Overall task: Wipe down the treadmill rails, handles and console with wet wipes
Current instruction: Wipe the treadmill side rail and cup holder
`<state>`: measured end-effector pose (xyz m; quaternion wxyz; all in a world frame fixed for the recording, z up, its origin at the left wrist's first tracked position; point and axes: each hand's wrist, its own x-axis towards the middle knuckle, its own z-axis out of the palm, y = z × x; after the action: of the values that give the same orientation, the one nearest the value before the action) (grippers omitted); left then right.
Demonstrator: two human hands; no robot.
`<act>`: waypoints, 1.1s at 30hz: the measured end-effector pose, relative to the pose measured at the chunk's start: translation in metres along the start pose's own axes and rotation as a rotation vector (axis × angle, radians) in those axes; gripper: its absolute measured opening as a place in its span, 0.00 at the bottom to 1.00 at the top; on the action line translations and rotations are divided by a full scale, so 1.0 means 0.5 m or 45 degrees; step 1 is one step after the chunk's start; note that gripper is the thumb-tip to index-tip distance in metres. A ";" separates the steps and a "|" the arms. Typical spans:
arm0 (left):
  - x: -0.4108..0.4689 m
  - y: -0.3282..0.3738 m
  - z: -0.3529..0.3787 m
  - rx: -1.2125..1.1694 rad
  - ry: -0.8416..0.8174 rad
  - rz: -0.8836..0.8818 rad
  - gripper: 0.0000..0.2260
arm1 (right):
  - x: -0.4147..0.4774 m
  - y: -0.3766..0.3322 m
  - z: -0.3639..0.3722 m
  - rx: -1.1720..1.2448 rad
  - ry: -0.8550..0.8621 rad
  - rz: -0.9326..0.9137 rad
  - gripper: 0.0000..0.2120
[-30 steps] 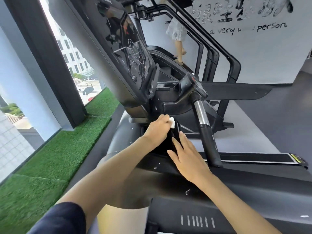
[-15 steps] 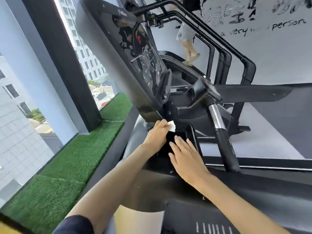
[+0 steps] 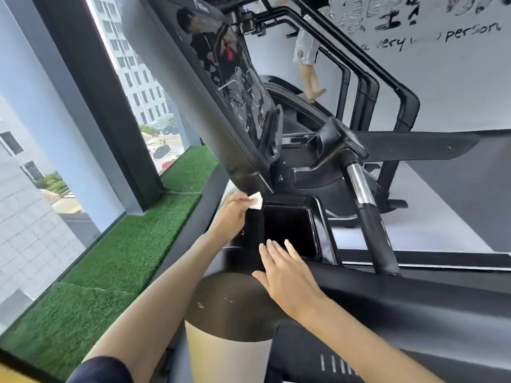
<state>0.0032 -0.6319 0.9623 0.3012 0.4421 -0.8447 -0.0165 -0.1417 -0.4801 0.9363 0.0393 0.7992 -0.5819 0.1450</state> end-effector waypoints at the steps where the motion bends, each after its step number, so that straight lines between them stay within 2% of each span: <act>1: -0.006 -0.026 -0.002 -0.034 0.051 -0.103 0.14 | 0.002 0.001 0.004 -0.016 0.020 0.008 0.29; 3: -0.010 -0.048 -0.001 -0.102 0.125 -0.314 0.15 | 0.005 0.001 0.009 -0.035 0.030 0.014 0.29; 5: -0.012 -0.030 0.006 -0.137 0.154 -0.369 0.15 | 0.006 -0.002 0.007 -0.030 0.017 0.010 0.29; 9: -0.021 0.010 0.009 -0.104 -0.008 -0.023 0.15 | 0.006 -0.003 0.005 -0.029 0.030 0.010 0.29; 10: -0.023 0.000 0.005 -0.095 -0.024 -0.015 0.15 | 0.006 -0.004 0.006 -0.038 0.023 0.010 0.29; 14: -0.027 -0.063 -0.015 -0.093 0.065 -0.263 0.13 | 0.006 -0.006 0.011 -0.081 0.018 0.019 0.29; 19: -0.069 -0.005 -0.017 -0.164 -0.149 0.213 0.12 | 0.000 -0.018 0.020 -0.190 0.073 0.071 0.29; 20: -0.065 -0.007 -0.018 -0.196 -0.146 0.192 0.12 | -0.001 -0.022 0.022 -0.205 0.082 0.089 0.29; 23: -0.034 -0.038 -0.021 -0.208 0.020 -0.162 0.14 | -0.006 -0.032 0.027 -0.244 0.121 0.141 0.29; 24: -0.031 -0.040 -0.020 -0.168 0.028 -0.202 0.15 | -0.006 -0.034 0.028 -0.264 0.137 0.151 0.29; 25: -0.034 -0.036 -0.018 -0.145 0.002 -0.149 0.16 | -0.007 -0.036 0.028 -0.283 0.150 0.158 0.29; 28: -0.064 -0.016 -0.020 -0.224 -0.227 0.243 0.15 | -0.010 -0.044 0.029 -0.319 0.165 0.196 0.29; 29: -0.066 -0.019 -0.025 -0.245 -0.279 0.306 0.15 | -0.009 -0.048 0.030 -0.332 0.169 0.213 0.30; 30: -0.057 -0.025 -0.031 -0.252 -0.282 0.303 0.15 | -0.010 -0.051 0.031 -0.341 0.170 0.231 0.31; 33: -0.014 -0.054 -0.022 -0.216 -0.085 0.058 0.17 | -0.013 -0.061 0.037 -0.370 0.183 0.281 0.35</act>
<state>0.0317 -0.6403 0.9600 0.3097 0.3950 -0.8596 -0.0957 -0.1113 -0.4688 0.9203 0.1797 0.7041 -0.6765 0.1195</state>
